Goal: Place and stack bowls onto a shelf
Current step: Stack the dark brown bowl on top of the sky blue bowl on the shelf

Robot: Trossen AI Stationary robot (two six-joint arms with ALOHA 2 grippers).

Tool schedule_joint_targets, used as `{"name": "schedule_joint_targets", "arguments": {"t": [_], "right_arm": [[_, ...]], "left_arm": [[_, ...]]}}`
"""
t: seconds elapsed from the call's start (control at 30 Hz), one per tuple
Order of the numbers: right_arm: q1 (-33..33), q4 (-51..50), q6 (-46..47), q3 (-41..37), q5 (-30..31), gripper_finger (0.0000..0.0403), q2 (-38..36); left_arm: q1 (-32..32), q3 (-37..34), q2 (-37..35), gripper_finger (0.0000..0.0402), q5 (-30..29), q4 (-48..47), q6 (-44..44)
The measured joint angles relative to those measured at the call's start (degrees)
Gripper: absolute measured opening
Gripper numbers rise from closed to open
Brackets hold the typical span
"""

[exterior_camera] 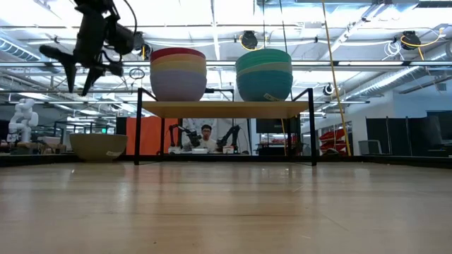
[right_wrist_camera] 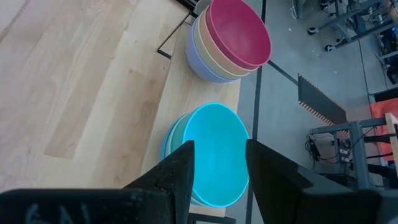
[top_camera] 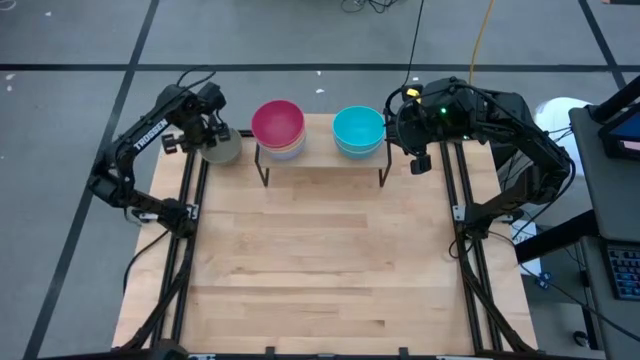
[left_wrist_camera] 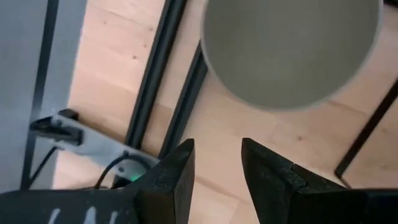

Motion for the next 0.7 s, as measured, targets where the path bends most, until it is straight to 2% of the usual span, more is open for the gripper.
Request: {"name": "schedule_joint_targets", "arguments": {"t": [0.4, 0.7], "right_arm": [[0.00, -1.00, -0.80, -0.02, 0.00, 0.0137, 0.00], [0.00, -2.10, -1.97, -0.01, 0.00, 0.0137, 0.00]], "left_arm": [[1.31, -10.30, 0.02, 0.0138, 2.58, 19.44, -8.95], [1.31, -15.61, 0.02, 0.0138, 4.14, 20.78, -16.68]]}}
